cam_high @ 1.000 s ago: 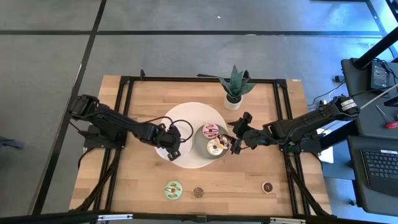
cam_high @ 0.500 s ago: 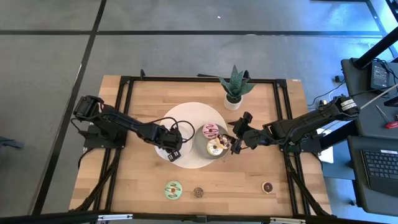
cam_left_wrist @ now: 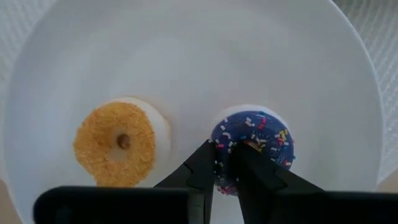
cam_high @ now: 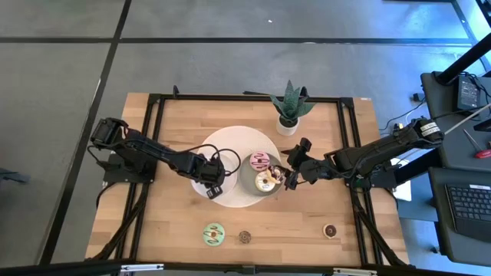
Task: Pick & Place donuts
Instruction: Put the small blue donut on the white plate, then put the large green donut on the gray plate
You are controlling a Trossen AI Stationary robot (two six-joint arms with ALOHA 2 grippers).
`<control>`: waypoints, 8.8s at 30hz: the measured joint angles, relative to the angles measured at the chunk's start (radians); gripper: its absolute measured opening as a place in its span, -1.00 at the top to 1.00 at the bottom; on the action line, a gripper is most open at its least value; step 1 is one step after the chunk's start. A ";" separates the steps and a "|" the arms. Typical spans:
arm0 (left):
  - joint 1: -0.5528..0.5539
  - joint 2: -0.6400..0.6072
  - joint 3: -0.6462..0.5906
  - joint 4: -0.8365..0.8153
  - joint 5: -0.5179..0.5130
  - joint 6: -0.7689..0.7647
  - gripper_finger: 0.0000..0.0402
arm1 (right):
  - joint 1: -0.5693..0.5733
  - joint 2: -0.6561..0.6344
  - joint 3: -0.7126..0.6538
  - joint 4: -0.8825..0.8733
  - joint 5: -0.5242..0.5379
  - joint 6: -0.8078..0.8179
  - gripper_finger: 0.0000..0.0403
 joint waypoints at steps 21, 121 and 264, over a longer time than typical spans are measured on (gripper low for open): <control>0.000 -0.015 0.000 -0.025 0.016 0.013 0.34 | 0.000 0.000 0.000 0.002 0.000 0.003 -0.32; 0.000 -0.015 0.000 -0.015 0.008 0.015 0.36 | -0.168 0.998 0.515 0.795 -0.542 -0.285 -0.32; 0.075 -0.026 0.106 0.458 0.107 0.833 0.85 | 0.013 0.082 0.287 -0.372 -0.077 -0.017 -0.32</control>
